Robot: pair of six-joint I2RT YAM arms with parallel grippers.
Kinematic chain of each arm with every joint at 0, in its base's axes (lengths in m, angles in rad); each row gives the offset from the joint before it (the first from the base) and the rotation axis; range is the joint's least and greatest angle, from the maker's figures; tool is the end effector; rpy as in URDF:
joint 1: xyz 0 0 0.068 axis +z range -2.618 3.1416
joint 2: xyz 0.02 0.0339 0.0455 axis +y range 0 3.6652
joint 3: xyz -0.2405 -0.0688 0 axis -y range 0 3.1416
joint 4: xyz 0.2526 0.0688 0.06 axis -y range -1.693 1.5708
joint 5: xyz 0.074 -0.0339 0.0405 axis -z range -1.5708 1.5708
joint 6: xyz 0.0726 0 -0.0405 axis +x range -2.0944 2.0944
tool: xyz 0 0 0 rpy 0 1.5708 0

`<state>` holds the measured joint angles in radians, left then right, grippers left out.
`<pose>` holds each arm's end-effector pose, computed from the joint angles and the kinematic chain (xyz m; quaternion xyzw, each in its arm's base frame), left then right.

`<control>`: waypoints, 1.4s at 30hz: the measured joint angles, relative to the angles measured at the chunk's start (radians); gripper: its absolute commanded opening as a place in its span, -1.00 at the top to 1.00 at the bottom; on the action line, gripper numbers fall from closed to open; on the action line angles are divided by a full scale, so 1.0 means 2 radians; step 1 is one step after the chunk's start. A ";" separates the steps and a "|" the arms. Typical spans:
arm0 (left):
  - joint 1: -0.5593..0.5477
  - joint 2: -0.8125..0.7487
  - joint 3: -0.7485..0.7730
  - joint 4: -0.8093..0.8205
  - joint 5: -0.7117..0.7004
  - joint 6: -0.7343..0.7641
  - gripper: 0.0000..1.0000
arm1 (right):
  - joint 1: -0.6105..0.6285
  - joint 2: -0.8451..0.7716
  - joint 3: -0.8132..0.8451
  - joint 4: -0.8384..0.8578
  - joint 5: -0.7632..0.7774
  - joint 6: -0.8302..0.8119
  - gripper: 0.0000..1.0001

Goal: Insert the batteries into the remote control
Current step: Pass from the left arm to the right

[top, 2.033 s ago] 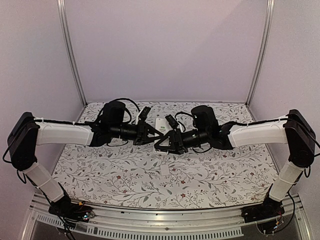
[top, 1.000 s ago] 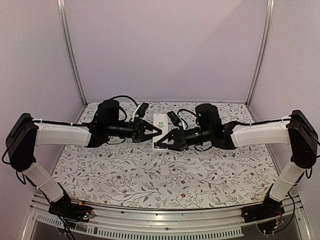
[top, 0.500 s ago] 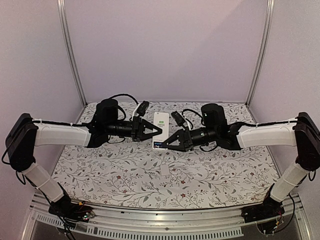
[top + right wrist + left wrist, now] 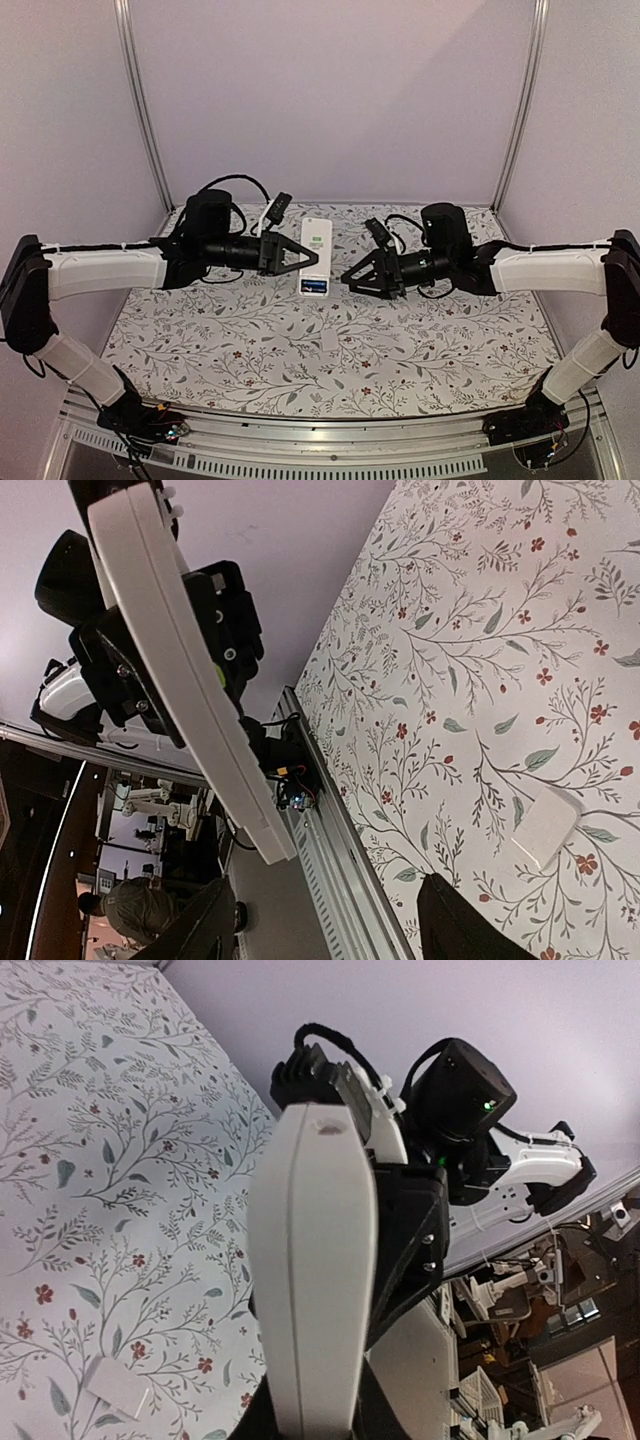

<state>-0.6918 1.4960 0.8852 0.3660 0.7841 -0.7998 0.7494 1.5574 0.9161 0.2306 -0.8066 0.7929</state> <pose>0.2484 -0.2723 0.2272 0.1955 0.7400 -0.6072 0.2135 0.2344 0.2897 0.2013 -0.1983 0.7738 0.5867 0.1327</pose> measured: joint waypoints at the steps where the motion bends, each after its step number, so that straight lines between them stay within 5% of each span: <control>1: -0.002 -0.007 0.008 -0.029 -0.016 0.022 1.00 | -0.007 -0.010 -0.004 -0.007 0.006 0.000 -0.43; 7: -0.039 -0.021 0.070 -0.176 -0.141 0.138 1.00 | -0.033 -0.043 0.010 -0.058 0.036 -0.020 -0.83; 14: -0.084 -0.015 0.099 -0.262 -0.238 0.198 1.00 | -0.029 -0.045 0.070 -0.107 0.056 -0.038 -0.84; 21: -0.110 0.011 0.137 -0.313 -0.305 0.227 1.00 | 0.000 -0.044 0.113 -0.171 0.104 -0.072 -0.75; 34: -0.134 0.032 0.166 -0.329 -0.318 0.229 1.00 | 0.021 -0.014 0.142 -0.217 0.160 -0.101 -0.74; 42: -0.143 0.042 0.171 -0.332 -0.320 0.228 1.00 | 0.022 0.001 0.154 -0.217 0.167 -0.104 -0.31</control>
<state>-0.9779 1.5795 1.2282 -0.2985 0.1440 -0.3431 0.7925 1.5600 1.2236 -0.2031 -0.4728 0.5850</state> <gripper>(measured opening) 0.150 0.717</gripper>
